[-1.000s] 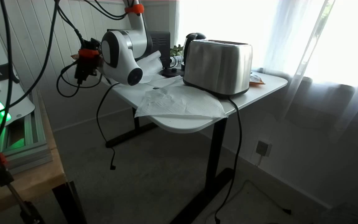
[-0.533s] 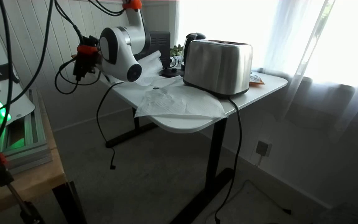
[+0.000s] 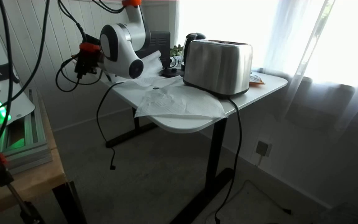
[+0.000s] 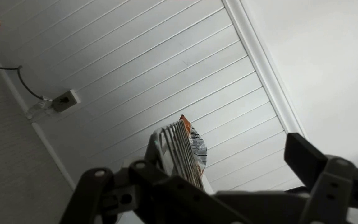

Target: Pull the bottom tray completely out of the oven

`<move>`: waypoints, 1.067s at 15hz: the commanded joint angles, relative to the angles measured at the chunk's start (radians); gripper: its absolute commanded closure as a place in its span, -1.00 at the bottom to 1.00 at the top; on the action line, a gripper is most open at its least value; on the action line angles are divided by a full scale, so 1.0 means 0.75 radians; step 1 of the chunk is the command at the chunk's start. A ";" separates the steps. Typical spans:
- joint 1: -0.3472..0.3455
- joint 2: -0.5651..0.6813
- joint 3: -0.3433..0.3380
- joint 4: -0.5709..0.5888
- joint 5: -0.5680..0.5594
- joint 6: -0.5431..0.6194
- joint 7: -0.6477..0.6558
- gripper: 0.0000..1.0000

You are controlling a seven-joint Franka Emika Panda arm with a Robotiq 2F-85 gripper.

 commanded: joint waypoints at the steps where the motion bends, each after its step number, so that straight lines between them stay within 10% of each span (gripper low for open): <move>1: -0.007 -0.028 -0.004 -0.018 0.018 0.066 0.049 -1.00; 16: -0.019 -0.049 -0.001 -0.006 0.064 0.189 0.027 -1.00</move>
